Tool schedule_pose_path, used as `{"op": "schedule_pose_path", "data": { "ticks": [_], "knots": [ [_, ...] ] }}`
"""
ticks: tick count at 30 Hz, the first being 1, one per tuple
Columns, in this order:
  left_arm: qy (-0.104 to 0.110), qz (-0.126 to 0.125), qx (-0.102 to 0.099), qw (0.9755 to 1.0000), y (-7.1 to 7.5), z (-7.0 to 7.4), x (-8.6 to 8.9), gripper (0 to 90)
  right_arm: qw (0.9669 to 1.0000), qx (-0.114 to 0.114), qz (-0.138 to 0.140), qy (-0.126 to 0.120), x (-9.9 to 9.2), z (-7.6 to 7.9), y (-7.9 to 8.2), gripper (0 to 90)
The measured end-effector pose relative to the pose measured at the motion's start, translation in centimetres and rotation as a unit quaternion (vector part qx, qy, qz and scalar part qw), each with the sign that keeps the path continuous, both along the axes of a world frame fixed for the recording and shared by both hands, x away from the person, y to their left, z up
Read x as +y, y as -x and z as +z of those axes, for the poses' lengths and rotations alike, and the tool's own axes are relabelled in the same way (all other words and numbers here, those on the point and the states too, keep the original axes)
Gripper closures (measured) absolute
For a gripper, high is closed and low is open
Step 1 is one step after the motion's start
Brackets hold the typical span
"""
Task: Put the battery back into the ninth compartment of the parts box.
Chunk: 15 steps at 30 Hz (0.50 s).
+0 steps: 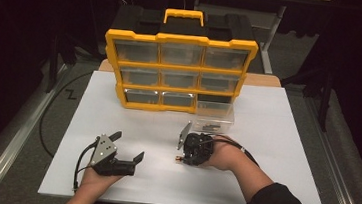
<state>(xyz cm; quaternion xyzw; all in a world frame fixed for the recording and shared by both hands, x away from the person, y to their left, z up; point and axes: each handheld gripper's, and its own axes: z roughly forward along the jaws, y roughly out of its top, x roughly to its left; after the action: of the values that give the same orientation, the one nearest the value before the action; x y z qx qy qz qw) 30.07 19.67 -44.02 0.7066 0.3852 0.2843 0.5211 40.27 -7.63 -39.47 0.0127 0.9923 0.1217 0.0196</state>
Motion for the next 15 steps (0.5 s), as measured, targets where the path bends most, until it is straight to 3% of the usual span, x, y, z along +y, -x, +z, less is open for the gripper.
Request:
{"op": "schedule_pose_path", "data": {
  "ticks": [3, 15],
  "knots": [
    [-0.001, -0.001, 0.003, 1.0, -0.1, -0.1, 0.0, 0.3, 1.0, -0.001, -0.001, -0.009, -0.4, 0.6, -0.1, 78.9],
    [-0.003, -0.002, 0.005, 1.0, -0.1, -0.2, -0.2, 0.3, 0.9998, 0.008, -0.021, 0.0, -3.6, 1.4, -0.1, 78.8]
  ]
}}
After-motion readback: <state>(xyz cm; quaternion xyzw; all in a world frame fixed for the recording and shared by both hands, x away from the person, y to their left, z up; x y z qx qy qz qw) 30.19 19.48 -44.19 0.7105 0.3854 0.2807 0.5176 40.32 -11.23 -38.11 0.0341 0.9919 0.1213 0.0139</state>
